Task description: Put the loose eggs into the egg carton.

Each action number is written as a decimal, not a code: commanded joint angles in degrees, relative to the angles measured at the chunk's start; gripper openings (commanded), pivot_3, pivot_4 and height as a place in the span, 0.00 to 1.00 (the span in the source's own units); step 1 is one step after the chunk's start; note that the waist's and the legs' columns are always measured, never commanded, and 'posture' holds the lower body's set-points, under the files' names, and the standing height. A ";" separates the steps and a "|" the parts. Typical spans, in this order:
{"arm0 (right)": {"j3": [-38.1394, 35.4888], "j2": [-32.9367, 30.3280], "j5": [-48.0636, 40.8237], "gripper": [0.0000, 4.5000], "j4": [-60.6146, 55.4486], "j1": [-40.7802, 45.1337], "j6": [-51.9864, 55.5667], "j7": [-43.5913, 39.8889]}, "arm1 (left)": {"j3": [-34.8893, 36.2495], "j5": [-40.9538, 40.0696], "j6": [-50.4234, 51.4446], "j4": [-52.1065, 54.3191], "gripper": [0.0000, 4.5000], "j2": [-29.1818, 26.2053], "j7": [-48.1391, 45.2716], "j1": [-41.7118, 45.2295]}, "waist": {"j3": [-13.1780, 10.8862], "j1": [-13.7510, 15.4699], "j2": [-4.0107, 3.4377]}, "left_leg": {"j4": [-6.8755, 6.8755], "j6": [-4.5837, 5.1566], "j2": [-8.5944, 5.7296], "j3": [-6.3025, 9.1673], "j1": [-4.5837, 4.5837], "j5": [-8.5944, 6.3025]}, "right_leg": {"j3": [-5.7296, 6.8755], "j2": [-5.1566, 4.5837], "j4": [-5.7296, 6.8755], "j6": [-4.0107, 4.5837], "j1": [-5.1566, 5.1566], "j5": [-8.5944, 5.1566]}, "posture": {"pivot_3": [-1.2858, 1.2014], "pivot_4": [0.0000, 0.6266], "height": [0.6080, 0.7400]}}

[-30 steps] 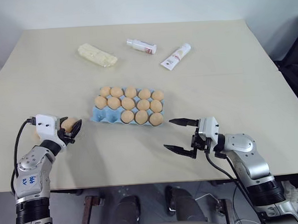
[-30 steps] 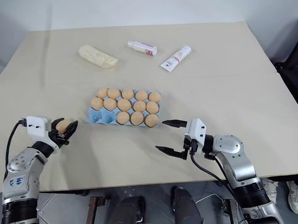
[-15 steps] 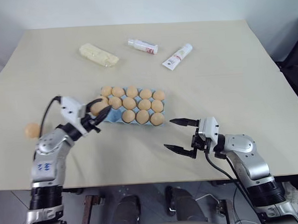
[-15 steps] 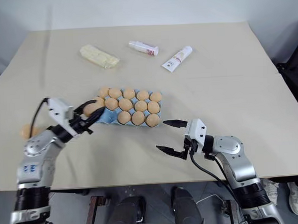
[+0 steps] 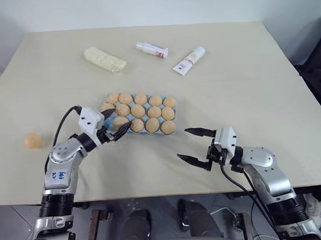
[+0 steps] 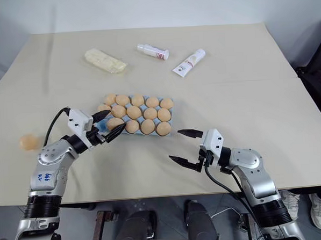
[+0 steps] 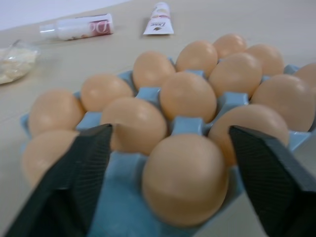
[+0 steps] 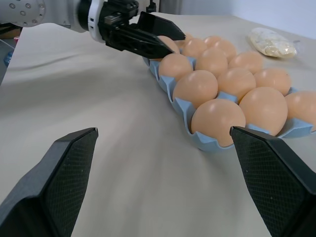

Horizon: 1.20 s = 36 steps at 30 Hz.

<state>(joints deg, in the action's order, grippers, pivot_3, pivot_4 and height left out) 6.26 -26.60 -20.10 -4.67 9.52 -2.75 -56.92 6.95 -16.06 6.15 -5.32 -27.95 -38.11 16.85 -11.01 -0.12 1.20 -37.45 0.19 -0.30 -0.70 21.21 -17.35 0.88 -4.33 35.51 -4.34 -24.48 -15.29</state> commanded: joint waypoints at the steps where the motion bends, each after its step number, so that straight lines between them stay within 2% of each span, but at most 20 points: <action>1: -0.45 -0.10 -0.67 1.00 -2.21 0.49 -1.07 -0.72 | 3.29 -2.19 -2.00 4.16 1.00 -1.15 -0.99 -2.47 | 0.00 -0.04 0.00 | 0.01 0.00 0.00 0.01 0.00 0.00 | 0.01 -0.01 -0.01 0.00 0.00 0.00 | 0.52 0.24 1.00; 5: -0.26 -0.49 -3.71 1.00 -3.83 2.22 1.05 -3.60 | 11.99 -5.78 -1.69 10.19 1.00 -2.64 0.57 -9.51 | 0.00 -0.33 0.00 | 0.10 -0.01 0.02 0.00 0.01 -0.01 | -0.03 -0.01 -0.06 0.01 -0.04 -0.01 | 0.52 0.24 1.00; 9: 1.11 -0.78 -6.06 1.00 -5.25 4.32 2.10 -8.14 | 19.46 -6.72 -1.75 15.59 1.00 -2.56 2.71 -20.36 | 0.00 -0.62 0.00 | 0.18 -0.03 0.07 0.02 -0.03 -0.02 | -0.02 -0.03 -0.10 0.06 -0.04 -0.04 | 0.52 0.24 1.00; 15: 2.65 1.98 -7.11 1.00 -2.72 9.19 1.94 -11.10 | 26.81 -4.85 -4.56 21.49 1.00 4.33 9.74 -36.56 | 0.01 -0.44 0.03 | 0.17 0.03 0.06 0.04 0.00 -0.05 | -0.01 -0.09 -0.21 0.08 0.00 -0.04 | 0.52 0.24 1.00; 20: 2.10 4.82 -5.85 1.00 0.98 11.57 -0.14 -10.36 | 31.40 -6.10 -6.80 20.89 1.00 10.21 14.32 -43.30 | 0.06 0.19 0.11 | 0.18 0.02 0.06 0.13 0.01 -0.05 | 0.08 -0.11 -0.26 0.16 0.02 -0.09 | 0.52 0.24 1.00; 26: 1.91 5.45 -5.33 1.00 3.81 13.12 -1.20 -11.60 | 34.12 -6.68 -9.01 18.88 1.00 12.39 17.45 -43.97 | 0.09 0.02 0.16 | 0.21 0.04 0.06 0.12 0.03 -0.06 | 0.08 -0.11 -0.34 0.19 0.03 -0.11 | 0.52 0.24 1.00; 28: 1.95 5.22 -5.28 1.00 3.98 13.26 -1.14 -11.99 | 35.38 -9.17 -8.07 17.12 1.00 11.85 19.22 -40.73 | 0.10 0.07 0.17 | 0.27 0.04 0.06 0.12 0.02 -0.06 | 0.09 -0.11 -0.39 0.16 0.03 -0.09 | 0.52 0.24 1.00; 36: 2.11 4.80 -4.19 1.00 3.74 12.62 -0.99 -12.03 | 32.40 -6.42 -1.40 7.31 1.00 1.54 23.01 -24.87 | 0.12 0.08 0.21 | 0.21 0.04 0.05 0.18 0.02 -0.05 | 0.17 -0.11 -0.33 0.10 0.06 -0.06 | 0.52 0.24 1.00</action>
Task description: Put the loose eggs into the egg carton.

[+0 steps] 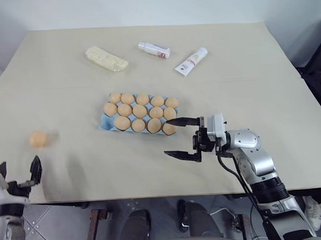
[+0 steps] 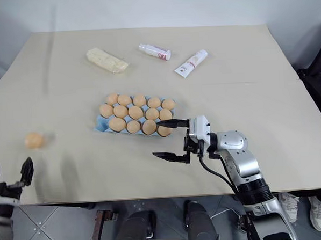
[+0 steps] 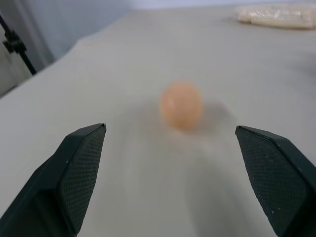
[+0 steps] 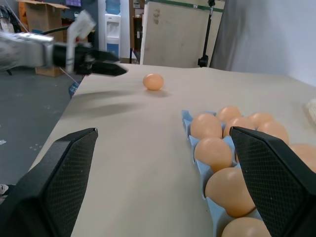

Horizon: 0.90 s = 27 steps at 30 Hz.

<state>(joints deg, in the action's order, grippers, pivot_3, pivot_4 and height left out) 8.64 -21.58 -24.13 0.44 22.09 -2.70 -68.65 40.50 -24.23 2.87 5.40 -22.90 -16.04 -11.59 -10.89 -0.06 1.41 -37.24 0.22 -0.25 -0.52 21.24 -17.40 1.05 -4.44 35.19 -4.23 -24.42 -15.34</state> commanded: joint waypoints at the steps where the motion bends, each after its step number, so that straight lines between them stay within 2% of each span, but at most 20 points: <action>1: -0.20 -0.13 -0.05 1.00 -1.61 -0.10 -0.98 -0.11 | -2.08 2.05 3.12 -4.83 1.00 -4.84 0.85 5.52 | 0.00 -0.03 0.00 | 0.00 -0.01 0.00 0.01 0.01 0.01 | 0.02 0.00 0.02 0.00 -0.01 0.00 | 0.52 0.24 1.00; 5: -0.08 0.19 0.37 1.00 -2.25 -0.53 -0.89 0.78 | -5.57 4.13 6.74 -10.24 1.00 -8.71 0.81 11.17 | 0.01 -0.43 0.01 | 0.05 -0.03 -0.01 -0.05 0.01 -0.01 | -0.02 0.01 -0.01 -0.02 -0.06 0.01 | 0.52 0.24 1.00; 12: -0.17 0.40 0.86 1.00 -3.26 -1.73 -0.95 2.18 | -8.76 4.50 10.94 -15.43 1.00 -10.63 -0.52 16.19 | 0.01 -0.96 0.02 | 0.16 -0.07 0.01 -0.04 0.04 -0.04 | 0.02 0.02 -0.08 -0.03 -0.10 0.01 | 0.52 0.24 1.00; 15: -0.28 0.34 0.98 1.00 -3.59 -2.30 -0.90 2.64 | -9.17 4.59 10.44 -15.04 0.88 -10.30 -0.65 17.08 | 0.01 -0.98 0.02 | 0.13 -0.07 0.00 -0.05 0.05 -0.04 | 0.00 0.00 -0.08 -0.03 -0.08 0.02 | 0.52 0.24 1.00; 21: -0.34 0.04 1.22 1.00 -3.88 -3.14 -0.89 3.23 | -9.62 3.86 8.93 -13.52 0.44 -9.17 -1.75 17.31 | 0.01 -1.45 0.02 | 0.14 -0.09 0.00 -0.04 0.03 -0.03 | 0.00 0.00 -0.05 -0.03 -0.09 0.02 | 0.52 0.24 1.00; 22: -0.38 -0.06 1.27 1.00 -3.92 -3.29 -0.84 3.35 | -10.19 3.74 8.33 -12.60 0.40 -8.93 -2.43 17.35 | 0.01 -1.43 0.02 | 0.14 -0.09 0.00 -0.04 0.03 -0.03 | 0.00 0.00 -0.05 -0.03 -0.09 0.02 | 0.52 0.24 1.00; 25: -0.66 -0.41 1.54 1.00 -4.00 -3.78 -0.70 3.89 | -13.78 3.63 7.01 -8.95 0.40 -8.44 -5.92 18.63 | 0.01 -1.38 0.02 | 0.13 -0.09 0.00 -0.04 0.04 -0.03 | 0.00 -0.01 -0.06 -0.03 -0.09 0.02 | 0.52 0.24 1.00; 27: -0.89 -0.68 1.82 1.00 -4.06 -4.20 -0.78 4.37 | -19.14 4.48 6.15 -6.24 0.40 -8.57 -10.02 20.65 | 0.01 -0.84 0.02 | 0.12 -0.09 0.00 -0.02 0.05 -0.02 | 0.01 -0.02 -0.06 -0.03 -0.08 0.02 | 0.52 0.24 1.00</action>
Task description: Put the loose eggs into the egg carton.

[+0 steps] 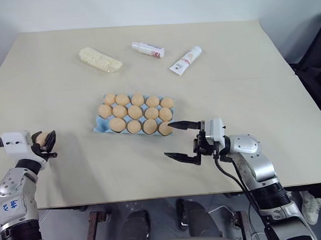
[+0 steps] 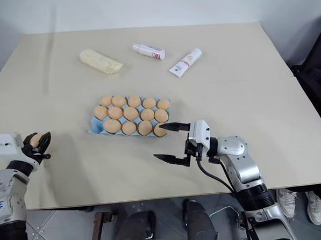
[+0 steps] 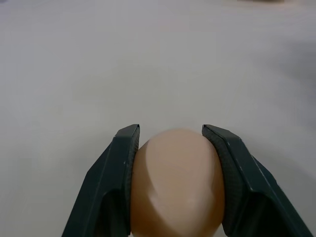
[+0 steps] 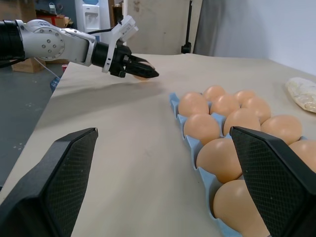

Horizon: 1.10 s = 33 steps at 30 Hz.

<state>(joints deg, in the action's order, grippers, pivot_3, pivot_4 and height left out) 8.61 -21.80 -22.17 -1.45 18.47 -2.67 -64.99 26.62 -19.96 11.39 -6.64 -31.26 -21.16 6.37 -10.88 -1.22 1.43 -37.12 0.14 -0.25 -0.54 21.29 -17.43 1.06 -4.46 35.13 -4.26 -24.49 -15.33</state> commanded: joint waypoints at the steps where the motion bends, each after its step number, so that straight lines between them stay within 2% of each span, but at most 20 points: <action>1: -0.92 -0.52 -0.03 1.00 -2.19 -0.68 -0.86 0.88 | -7.40 0.70 -2.47 6.39 0.40 -0.35 -6.40 3.56 | 0.00 0.67 0.00 | -0.03 0.00 -0.01 0.00 0.00 0.00 | 0.00 -0.01 0.00 0.00 0.01 0.00 | 0.52 0.24 1.00; 5: -1.12 -0.62 0.42 1.00 -2.56 -1.16 -0.97 2.00 | -14.15 1.59 -2.74 6.86 0.40 0.44 -10.66 7.54 | 0.00 1.00 0.00 | -0.04 0.00 -0.02 -0.03 -0.02 0.01 | -0.03 0.00 0.01 -0.01 0.02 0.01 | 0.52 0.24 1.00; 10: -1.25 -0.60 0.76 1.00 -3.88 -2.25 -1.10 3.69 | -17.50 2.47 -2.80 4.45 0.40 1.80 -12.06 10.56 | 0.00 0.59 0.00 | 0.04 -0.01 0.00 -0.08 -0.01 0.01 | -0.05 0.08 -0.01 -0.01 -0.03 0.00 | 0.52 0.24 1.00; 14: -1.26 -0.65 0.71 1.00 -5.56 -3.35 -0.72 4.93 | -16.69 2.86 -3.62 2.16 0.65 1.71 -11.91 11.67 | 0.00 0.90 0.00 | -0.07 0.00 0.00 -0.08 -0.01 0.01 | -0.03 0.08 0.05 -0.02 0.00 0.01 | 0.52 0.24 1.00; 19: -1.85 -1.40 0.31 1.00 -7.41 -4.75 -0.01 5.81 | -11.97 -1.56 -1.63 6.99 1.00 -1.57 -15.32 8.71 | 0.00 0.92 0.00 | -0.15 0.01 -0.02 -0.07 -0.02 0.02 | -0.05 0.06 0.15 -0.03 0.00 0.02 | 0.52 0.24 1.00; 26: -4.48 -5.06 -0.83 1.00 -7.47 -6.73 0.62 5.10 | -2.12 -5.35 -3.13 11.31 1.00 -11.63 -26.39 -3.91 | -0.02 0.50 -0.03 | 0.01 0.00 0.02 -0.07 -0.03 0.01 | -0.09 0.04 0.04 0.04 -0.04 -0.02 | 0.52 0.24 1.00; 33: -8.74 -10.11 -1.46 1.00 -5.67 -8.24 1.01 4.22 | 1.23 -4.81 -6.25 13.32 1.00 -15.79 -32.85 -14.45 | -0.03 1.15 -0.06 | 0.04 0.06 0.02 -0.02 -0.02 -0.02 | -0.06 -0.02 -0.09 0.12 0.00 -0.07 | 0.52 0.24 1.00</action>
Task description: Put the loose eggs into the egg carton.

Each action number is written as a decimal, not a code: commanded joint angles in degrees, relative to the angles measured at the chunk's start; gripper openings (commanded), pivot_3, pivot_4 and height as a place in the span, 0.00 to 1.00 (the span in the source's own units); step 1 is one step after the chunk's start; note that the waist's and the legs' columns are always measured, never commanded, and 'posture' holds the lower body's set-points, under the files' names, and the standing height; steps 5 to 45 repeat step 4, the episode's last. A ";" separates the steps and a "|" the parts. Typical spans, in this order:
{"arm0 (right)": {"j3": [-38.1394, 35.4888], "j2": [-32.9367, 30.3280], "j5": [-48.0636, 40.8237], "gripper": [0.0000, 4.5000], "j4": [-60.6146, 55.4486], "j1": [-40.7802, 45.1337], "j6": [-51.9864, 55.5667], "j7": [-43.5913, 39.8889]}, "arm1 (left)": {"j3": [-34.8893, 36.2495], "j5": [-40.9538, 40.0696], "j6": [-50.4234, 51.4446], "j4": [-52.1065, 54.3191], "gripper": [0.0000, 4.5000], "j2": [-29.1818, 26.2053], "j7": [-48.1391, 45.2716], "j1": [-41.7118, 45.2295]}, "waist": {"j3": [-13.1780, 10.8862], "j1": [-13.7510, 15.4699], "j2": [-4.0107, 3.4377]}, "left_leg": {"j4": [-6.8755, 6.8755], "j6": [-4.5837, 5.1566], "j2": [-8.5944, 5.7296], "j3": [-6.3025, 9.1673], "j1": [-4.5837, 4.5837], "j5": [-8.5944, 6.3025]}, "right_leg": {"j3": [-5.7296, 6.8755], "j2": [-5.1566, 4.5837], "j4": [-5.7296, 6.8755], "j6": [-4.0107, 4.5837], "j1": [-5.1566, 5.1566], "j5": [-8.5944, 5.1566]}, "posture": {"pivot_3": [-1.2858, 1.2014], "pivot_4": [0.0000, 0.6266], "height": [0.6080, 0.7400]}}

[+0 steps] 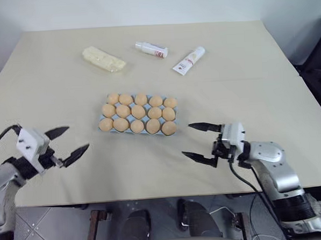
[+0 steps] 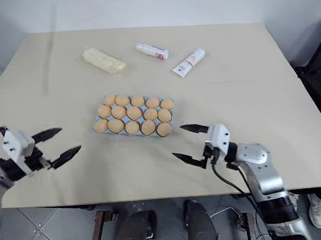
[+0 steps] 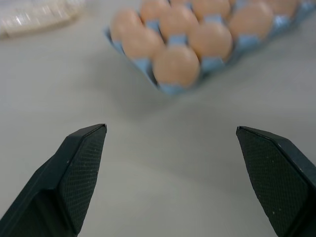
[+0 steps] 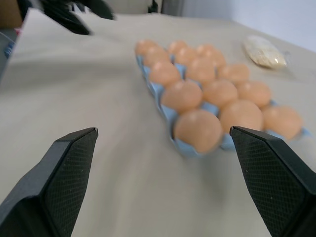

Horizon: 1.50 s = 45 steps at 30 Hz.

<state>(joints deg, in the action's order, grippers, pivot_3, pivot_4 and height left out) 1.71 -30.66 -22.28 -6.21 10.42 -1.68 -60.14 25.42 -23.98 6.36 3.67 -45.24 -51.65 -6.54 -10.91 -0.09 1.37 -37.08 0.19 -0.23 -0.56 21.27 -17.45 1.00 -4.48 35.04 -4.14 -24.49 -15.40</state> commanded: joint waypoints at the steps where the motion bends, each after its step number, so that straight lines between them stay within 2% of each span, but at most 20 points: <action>1: -2.32 -1.78 -1.35 1.00 -0.69 -0.22 0.05 -0.79 | 2.74 -0.73 -1.73 2.60 1.00 -2.04 -3.09 -2.14 | 0.00 0.02 0.00 | 0.00 0.00 0.01 0.02 0.00 0.00 | 0.01 0.00 0.00 0.08 0.01 -0.04 | 0.52 0.24 1.00; 45: -3.26 -2.46 -1.64 1.00 -0.01 -0.06 -0.17 -1.02 | 2.63 0.31 -2.97 0.72 1.00 -1.96 -3.06 -1.89 | -0.02 -0.02 -0.03 | 0.01 0.00 0.01 0.00 0.00 0.00 | 0.00 -0.02 0.00 0.12 0.01 -0.06 | 0.52 0.24 1.00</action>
